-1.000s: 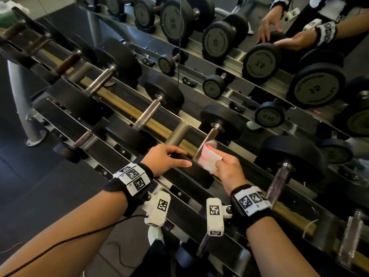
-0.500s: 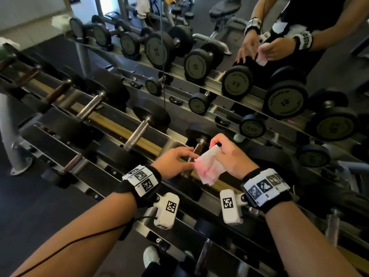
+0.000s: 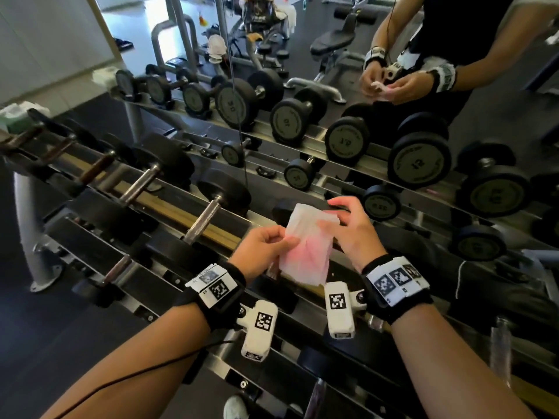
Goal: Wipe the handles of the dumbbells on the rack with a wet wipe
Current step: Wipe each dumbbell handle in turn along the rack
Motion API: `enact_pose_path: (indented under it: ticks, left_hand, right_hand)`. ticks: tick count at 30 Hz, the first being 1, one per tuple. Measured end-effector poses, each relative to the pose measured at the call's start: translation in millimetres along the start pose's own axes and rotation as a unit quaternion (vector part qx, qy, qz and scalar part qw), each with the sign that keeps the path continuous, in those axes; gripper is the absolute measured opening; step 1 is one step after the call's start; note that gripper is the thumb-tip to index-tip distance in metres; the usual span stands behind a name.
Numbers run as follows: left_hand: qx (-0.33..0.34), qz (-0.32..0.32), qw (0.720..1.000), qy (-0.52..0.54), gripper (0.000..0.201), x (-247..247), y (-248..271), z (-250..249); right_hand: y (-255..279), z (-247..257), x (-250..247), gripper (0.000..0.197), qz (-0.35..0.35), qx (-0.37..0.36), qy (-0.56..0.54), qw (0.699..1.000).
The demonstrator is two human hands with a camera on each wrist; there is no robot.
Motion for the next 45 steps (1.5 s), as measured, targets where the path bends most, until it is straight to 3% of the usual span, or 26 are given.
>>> enact_pose_path:
  ticks: [2, 5, 8, 12, 15, 18, 23, 25, 29, 33, 35, 37, 38, 40, 42, 45]
  left_hand:
    - [-0.009, -0.033, 0.998, 0.062, 0.027, 4, 0, 2]
    - [-0.011, -0.058, 0.994, 0.094, 0.016, 8, 0, 4]
    - [-0.023, -0.078, 0.991, 0.103, 0.01, 5, 3, 8]
    - [-0.027, -0.101, 0.985, 0.138, 0.042, -1, 4, 12]
    - [0.033, -0.08, 0.995, 0.05, 0.061, -10, -2, 13]
    - [0.067, -0.068, 0.989, -0.116, 0.045, -22, -11, 12]
    - [0.058, -0.074, 0.972, -0.215, 0.036, -43, -19, 11]
    - [0.054, -0.061, 0.971, -0.226, 0.032, -55, -22, 10]
    - [0.036, -0.002, 0.971, -0.236, 0.013, -78, -31, 8]
    - [0.036, 0.053, 0.974, -0.218, 0.017, -98, -41, 10]
    - [0.031, 0.03, 0.976, -0.213, 0.02, -103, -47, 15]
    - [-0.024, -0.012, 0.99, -0.136, 0.025, -100, -51, 18]
    - [-0.074, 0.0, 0.996, -0.051, 0.028, -95, -51, 19]
    - [-0.152, 0.075, 0.979, 0.113, 0.034, -83, -50, 20]
    - [-0.173, 0.13, 0.954, 0.21, 0.035, -76, -52, 21]
    - [-0.169, 0.127, 0.937, 0.277, 0.032, -73, -61, 24]
  right_hand:
    - [4, -10, 5, 0.037, -0.019, 0.092, -0.131, 0.987]
    - [10, -27, 10, 0.052, 0.029, 0.146, -0.114, 0.982]
    - [11, -33, 11, 0.063, 0.006, 0.083, -0.024, 0.996]
    - [11, -28, 11, 0.057, -0.022, 0.001, 0.008, 1.0]
    - [9, -26, 14, 0.042, -0.016, -0.033, 0.049, 0.998]
    - [2, -25, 20, 0.028, 0.027, -0.038, 0.038, 0.998]
    - [-7, -26, 41, 0.046, 0.114, 0.0, 0.129, 0.985]
    - [-8, -27, 52, 0.045, 0.099, -0.005, 0.207, 0.973]
    - [-12, -28, 64, 0.018, 0.036, -0.059, 0.29, 0.955]
    - [-13, -29, 68, 0.018, 0.02, -0.043, 0.251, 0.967]
    - [-12, -30, 72, 0.021, -0.015, -0.047, 0.209, 0.977]
    - [-12, -33, 79, 0.019, -0.091, -0.063, 0.2, 0.974]
    - [-12, -34, 84, 0.016, -0.126, -0.076, 0.215, 0.965]
    - [-11, -36, 97, 0.008, -0.158, -0.099, 0.257, 0.948]
    - [-10, -40, 108, 0.007, -0.152, -0.107, 0.292, 0.938]
    - [-9, -45, 118, 0.019, -0.134, -0.087, 0.295, 0.942]
Point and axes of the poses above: each hand's wrist, its own y-axis away from the middle knuckle, its own x-axis out of the palm, z = x × y, the point moved 1 cm from there along -y, towards the middle knuckle, and after that the axes turned 2 degrees about -y, right-handed, at the moved point
